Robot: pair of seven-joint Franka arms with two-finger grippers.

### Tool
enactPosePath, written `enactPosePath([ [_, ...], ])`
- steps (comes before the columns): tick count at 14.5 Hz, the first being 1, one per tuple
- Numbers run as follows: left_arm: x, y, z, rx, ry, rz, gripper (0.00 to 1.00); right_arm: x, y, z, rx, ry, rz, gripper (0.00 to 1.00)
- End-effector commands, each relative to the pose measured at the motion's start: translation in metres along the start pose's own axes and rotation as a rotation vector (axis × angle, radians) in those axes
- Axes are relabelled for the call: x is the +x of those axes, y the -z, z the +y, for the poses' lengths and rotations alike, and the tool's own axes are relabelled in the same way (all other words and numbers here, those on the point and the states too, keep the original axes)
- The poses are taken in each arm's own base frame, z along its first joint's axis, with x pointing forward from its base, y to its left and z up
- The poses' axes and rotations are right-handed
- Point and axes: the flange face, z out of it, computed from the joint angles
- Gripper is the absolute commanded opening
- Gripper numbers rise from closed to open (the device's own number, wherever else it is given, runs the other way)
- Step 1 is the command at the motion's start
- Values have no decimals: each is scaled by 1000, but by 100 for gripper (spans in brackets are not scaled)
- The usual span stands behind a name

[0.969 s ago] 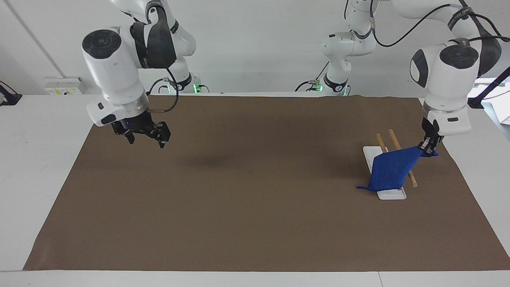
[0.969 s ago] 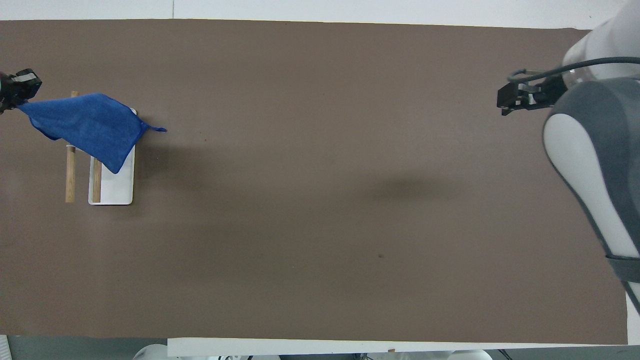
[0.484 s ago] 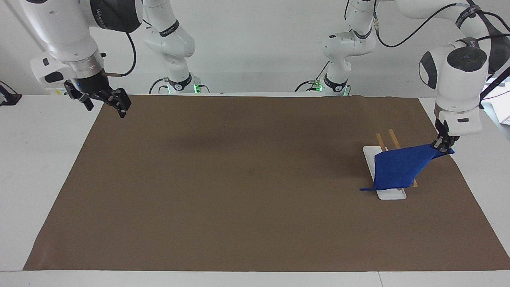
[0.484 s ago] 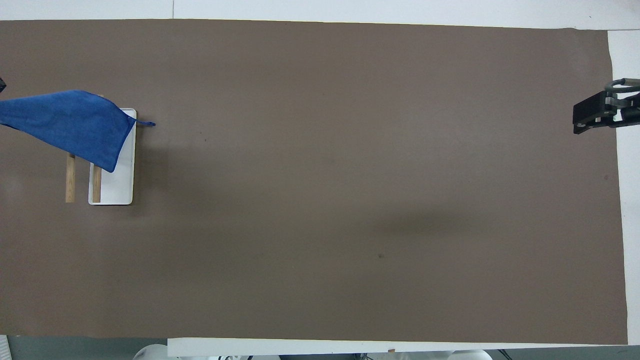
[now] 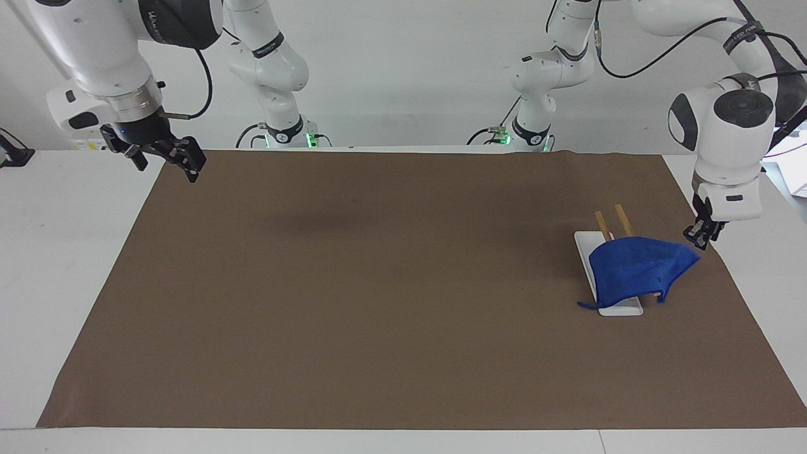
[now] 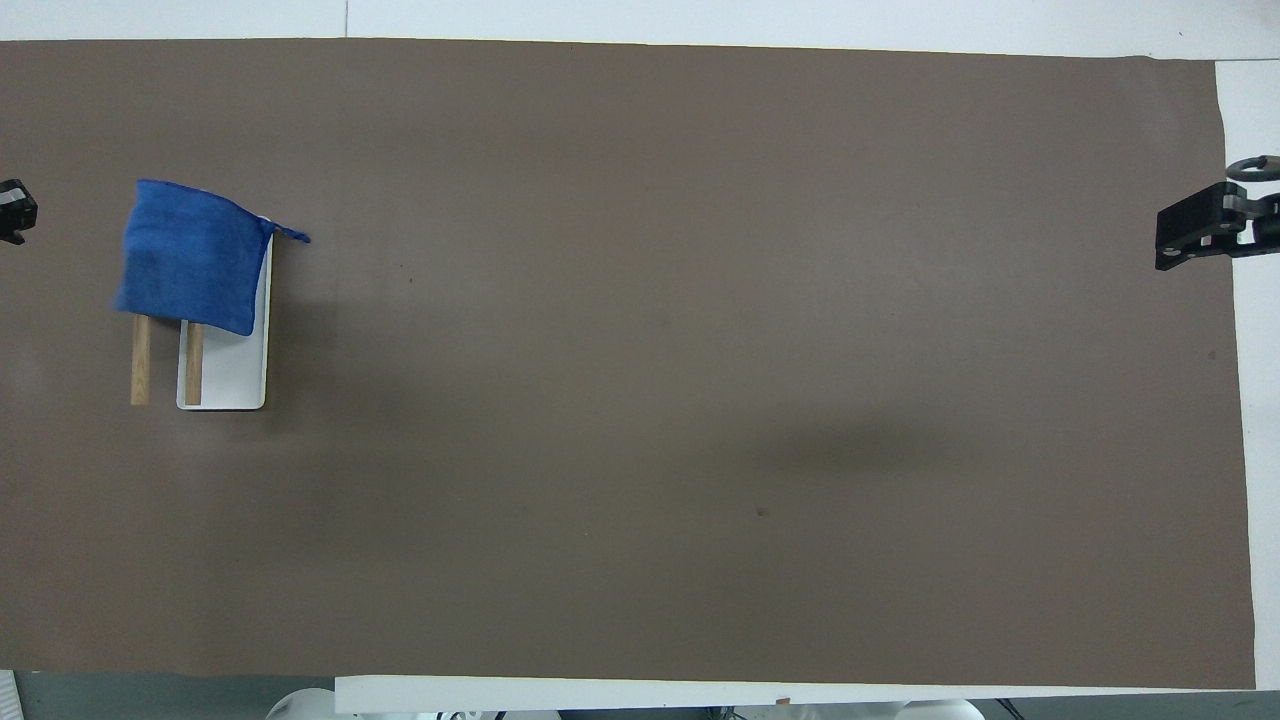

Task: Right arm passes towel to left arm to hang
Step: 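Open the left gripper and withdraw it from the hung towel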

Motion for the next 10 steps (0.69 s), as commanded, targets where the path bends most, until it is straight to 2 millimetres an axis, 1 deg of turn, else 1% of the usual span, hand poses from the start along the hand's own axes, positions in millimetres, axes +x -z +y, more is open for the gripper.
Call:
enactPosePath([
  [1, -22, 12, 5, -26, -9, -38, 100, -2, -2, 6, 12, 54, -31, 100],
  [2, -30, 21, 10, -28, -9, -87, 100, -5, -3, -1, 6, 69, -47, 100],
  [3, -36, 35, 4, -48, 18, -142, 100, -5, -3, 8, 6, 55, -53, 100],
  [4, -44, 52, 1, -71, 28, -188, 100, -15, 11, 11, 6, 48, -28, 100],
  [5, -51, 66, 0, -97, -3, -231, 99, -23, 12, 17, 7, 47, -32, 100],
  [6, -54, 89, -6, -132, -53, -274, 99, -28, 3, 19, 5, 50, -61, 100],
  [7, -51, 107, -10, -173, -108, -303, 100, -28, 5, 19, 7, 55, -51, 100],
  [8, -44, 126, -15, -207, -171, -298, 100, -25, 5, 20, 4, 61, -43, 100],
  [10, -33, 143, -18, -232, -291, -312, 100, -22, 10, 24, 5, 63, -48, 100],
])
